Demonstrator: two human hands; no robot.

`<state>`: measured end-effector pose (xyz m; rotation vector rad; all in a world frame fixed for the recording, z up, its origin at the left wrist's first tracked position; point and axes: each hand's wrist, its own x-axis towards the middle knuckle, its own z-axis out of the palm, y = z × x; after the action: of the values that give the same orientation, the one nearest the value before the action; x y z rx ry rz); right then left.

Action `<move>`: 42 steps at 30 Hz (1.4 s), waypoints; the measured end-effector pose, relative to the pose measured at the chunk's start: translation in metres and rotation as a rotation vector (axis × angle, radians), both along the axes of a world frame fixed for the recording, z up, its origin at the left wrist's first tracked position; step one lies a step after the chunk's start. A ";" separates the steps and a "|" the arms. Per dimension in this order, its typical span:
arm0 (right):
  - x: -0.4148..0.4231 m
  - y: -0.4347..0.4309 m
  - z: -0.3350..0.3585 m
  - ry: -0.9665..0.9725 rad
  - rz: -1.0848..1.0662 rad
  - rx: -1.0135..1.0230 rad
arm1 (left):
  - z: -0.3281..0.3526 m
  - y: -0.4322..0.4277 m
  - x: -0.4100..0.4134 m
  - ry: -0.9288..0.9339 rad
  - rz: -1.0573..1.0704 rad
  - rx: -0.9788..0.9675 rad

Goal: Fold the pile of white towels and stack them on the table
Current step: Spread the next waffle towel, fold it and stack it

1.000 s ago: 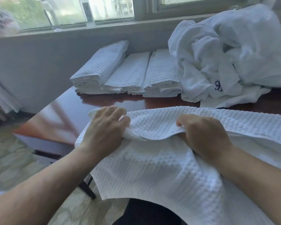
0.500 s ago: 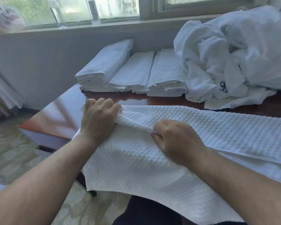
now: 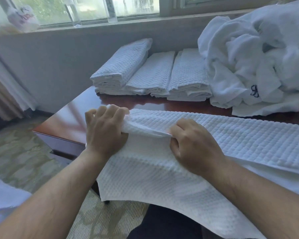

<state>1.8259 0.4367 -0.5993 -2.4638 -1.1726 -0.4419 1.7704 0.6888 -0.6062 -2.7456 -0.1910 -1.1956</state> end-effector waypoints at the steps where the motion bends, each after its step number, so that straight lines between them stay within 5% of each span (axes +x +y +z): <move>1: 0.000 -0.001 0.000 -0.003 -0.004 0.012 | -0.001 0.002 0.000 0.004 0.014 0.007; 4: 0.000 -0.002 0.001 0.005 -0.006 0.000 | -0.002 0.007 0.001 0.039 0.046 -0.151; 11: 0.005 0.006 0.009 0.096 0.011 -0.192 | 0.011 0.057 0.004 0.272 -0.153 -1.162; 15: 0.003 0.020 0.012 0.066 0.141 -0.249 | 0.024 0.078 0.014 0.064 0.026 -1.438; 17: 0.001 0.021 0.007 0.074 0.182 -0.224 | 0.032 0.076 0.021 0.122 0.151 -1.596; 19: 0.002 0.021 0.003 0.095 0.209 -0.172 | 0.039 0.072 0.027 0.315 0.235 -1.552; 23: 0.004 0.019 -0.003 0.042 0.267 -0.062 | 0.046 0.060 0.038 0.581 0.339 -1.106; 28: 0.002 0.016 -0.005 -0.081 0.346 0.084 | 0.041 0.064 0.034 0.336 0.053 -1.410; 36: 0.001 0.013 -0.003 -0.172 0.401 0.128 | 0.042 0.057 -0.001 0.343 -0.144 -1.660; 38: 0.000 0.014 -0.002 -0.226 0.416 0.115 | 0.042 0.060 -0.003 0.404 -0.016 -1.563; 42: -0.002 0.015 0.000 -0.301 0.440 0.070 | 0.037 0.063 0.004 0.554 0.196 -1.008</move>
<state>1.8241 0.4514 -0.5997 -2.0414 -1.7332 -0.7193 1.7749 0.7519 -0.5689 -3.5834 -1.2365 -0.2253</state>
